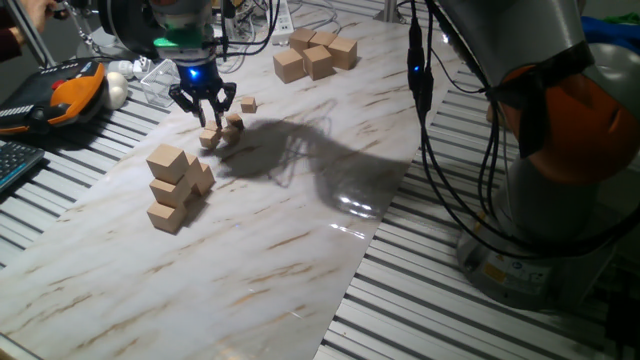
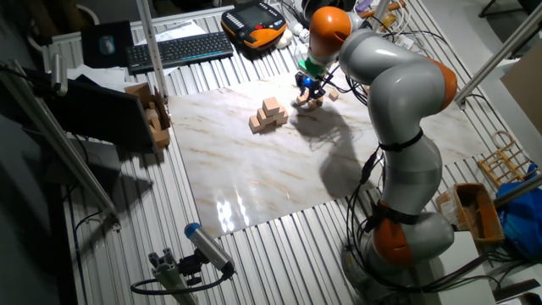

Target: Stack the blocks into a pyramid shape

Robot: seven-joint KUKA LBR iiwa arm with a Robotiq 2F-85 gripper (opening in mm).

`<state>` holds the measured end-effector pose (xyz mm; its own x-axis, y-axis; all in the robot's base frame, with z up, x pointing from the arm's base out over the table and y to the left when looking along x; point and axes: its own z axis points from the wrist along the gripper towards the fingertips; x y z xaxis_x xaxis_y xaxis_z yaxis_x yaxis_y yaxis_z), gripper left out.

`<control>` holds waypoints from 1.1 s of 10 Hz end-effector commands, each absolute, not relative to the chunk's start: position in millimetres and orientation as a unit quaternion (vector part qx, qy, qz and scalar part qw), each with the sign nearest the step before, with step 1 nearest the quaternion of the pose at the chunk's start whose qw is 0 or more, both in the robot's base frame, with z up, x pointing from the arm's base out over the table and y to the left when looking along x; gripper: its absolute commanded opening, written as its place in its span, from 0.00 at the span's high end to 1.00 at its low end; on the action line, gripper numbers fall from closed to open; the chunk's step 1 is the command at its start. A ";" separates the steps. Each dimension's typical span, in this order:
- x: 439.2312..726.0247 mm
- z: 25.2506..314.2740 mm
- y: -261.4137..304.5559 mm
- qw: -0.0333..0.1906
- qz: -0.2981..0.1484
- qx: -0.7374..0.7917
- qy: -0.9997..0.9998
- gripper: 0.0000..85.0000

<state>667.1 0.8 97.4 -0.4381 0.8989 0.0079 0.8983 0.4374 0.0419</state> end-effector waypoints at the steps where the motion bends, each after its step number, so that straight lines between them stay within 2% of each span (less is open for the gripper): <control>1: 668.0 96.9 1.8 0.011 0.017 0.602 0.798 0.60; 5: 673.4 98.3 6.2 0.002 0.008 0.683 0.731 0.60; 7: 671.9 97.7 5.3 0.025 0.049 0.670 0.740 0.60; 9: 670.6 100.7 4.8 0.028 0.042 0.659 0.750 0.60; 11: 670.2 107.1 5.2 0.030 0.015 0.660 0.750 0.60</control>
